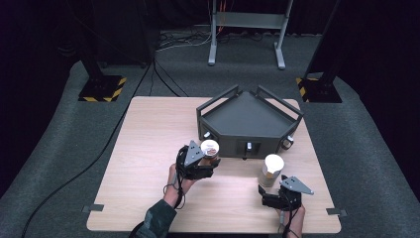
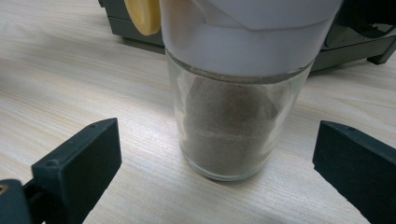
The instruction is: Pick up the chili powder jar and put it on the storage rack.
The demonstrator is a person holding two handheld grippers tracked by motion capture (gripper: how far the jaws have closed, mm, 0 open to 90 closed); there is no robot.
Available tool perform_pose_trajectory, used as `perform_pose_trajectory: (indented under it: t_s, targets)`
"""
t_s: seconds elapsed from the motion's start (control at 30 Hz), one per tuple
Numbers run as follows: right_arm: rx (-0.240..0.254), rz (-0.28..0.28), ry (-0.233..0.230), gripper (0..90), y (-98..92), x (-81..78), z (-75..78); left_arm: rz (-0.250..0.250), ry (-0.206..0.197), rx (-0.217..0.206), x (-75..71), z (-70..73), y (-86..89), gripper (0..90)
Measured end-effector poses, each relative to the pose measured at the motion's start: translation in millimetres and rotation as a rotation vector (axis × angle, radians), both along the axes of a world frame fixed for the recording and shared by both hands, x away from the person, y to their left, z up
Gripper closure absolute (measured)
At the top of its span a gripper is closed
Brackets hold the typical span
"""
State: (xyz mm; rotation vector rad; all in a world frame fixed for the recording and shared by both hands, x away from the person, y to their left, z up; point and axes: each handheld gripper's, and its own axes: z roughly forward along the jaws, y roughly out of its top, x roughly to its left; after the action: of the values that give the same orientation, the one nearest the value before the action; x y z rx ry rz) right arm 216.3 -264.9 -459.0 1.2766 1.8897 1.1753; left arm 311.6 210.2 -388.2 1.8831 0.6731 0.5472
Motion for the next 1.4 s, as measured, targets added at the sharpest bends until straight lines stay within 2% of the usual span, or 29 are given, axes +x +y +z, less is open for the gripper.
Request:
perform_pose_trajectory:
  t_s: [0.4,1.4]
  targets:
    - [0.0,0.002,0.003,0.0,-0.2,0.5,0.3,-0.007,0.025,-0.025,14.7,3.9,0.3,31.4]
    - [-0.001,0.002,-0.004,0.0,-0.2,-0.4,-0.4,-0.031,0.032,-0.045,40.2,20.7,-6.4,31.4]
